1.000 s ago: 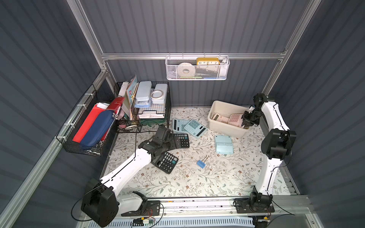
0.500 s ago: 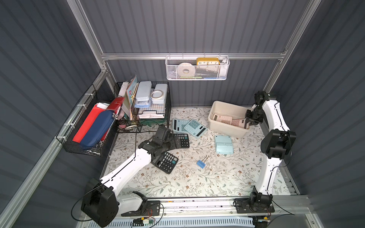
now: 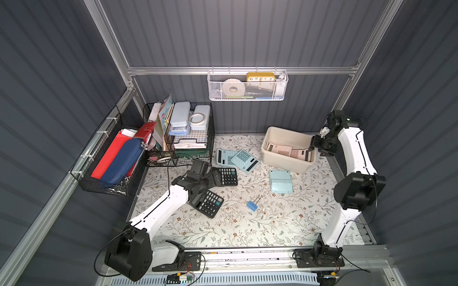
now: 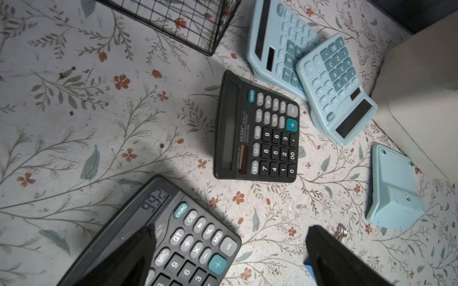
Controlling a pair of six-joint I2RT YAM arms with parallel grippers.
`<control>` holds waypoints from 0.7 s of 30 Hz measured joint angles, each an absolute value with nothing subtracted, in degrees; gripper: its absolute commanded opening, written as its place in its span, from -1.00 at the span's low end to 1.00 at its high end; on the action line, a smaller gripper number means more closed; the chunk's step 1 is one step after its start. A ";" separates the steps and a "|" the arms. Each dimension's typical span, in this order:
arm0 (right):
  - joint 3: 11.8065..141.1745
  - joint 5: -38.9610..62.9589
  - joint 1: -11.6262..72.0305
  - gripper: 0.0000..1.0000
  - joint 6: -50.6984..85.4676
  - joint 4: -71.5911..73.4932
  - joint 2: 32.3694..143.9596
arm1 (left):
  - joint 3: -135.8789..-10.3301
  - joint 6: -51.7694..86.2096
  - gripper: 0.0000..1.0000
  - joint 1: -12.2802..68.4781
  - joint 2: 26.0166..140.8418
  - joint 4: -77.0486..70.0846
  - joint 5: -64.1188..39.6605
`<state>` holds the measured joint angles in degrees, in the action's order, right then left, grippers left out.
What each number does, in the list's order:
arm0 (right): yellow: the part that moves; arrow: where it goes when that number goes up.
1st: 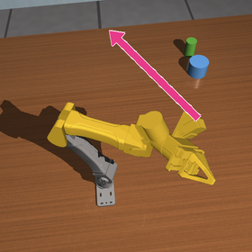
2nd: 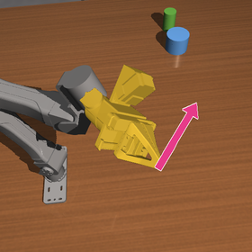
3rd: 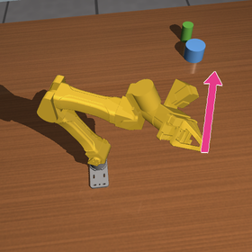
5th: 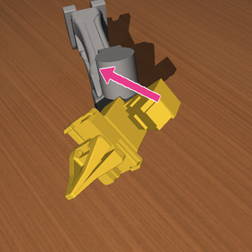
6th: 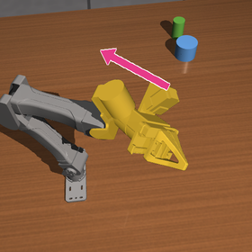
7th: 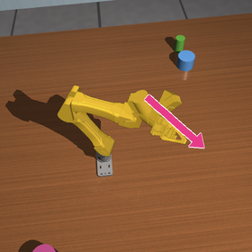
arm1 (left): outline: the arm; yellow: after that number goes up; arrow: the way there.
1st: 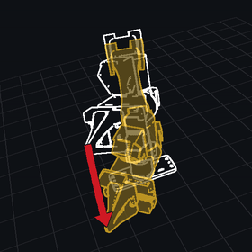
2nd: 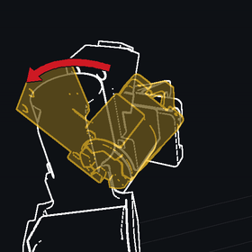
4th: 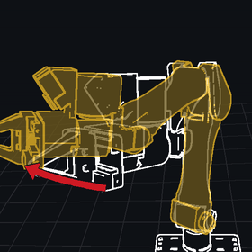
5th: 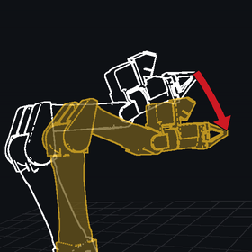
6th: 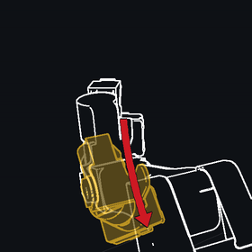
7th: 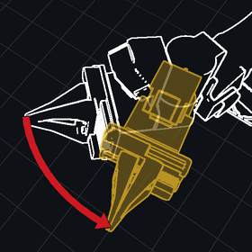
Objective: Put the calculator in the storage box
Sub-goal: Place the calculator in the storage box, then adjust the calculator at the center of the board.
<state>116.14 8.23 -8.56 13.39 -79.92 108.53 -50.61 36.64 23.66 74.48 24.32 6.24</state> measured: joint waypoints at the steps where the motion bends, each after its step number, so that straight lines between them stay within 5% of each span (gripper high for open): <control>1: 112.84 9.45 -8.40 0.98 13.32 -78.11 105.54 | -49.71 36.71 0.98 22.39 74.48 24.05 5.98; 9: 93.36 17.34 -2.81 0.98 13.98 -65.91 90.52 | -46.28 37.10 0.98 13.98 74.46 23.20 5.54; 21: 77.73 18.96 21.58 0.98 13.58 -55.02 82.30 | -41.93 37.08 0.98 6.15 74.08 20.43 2.37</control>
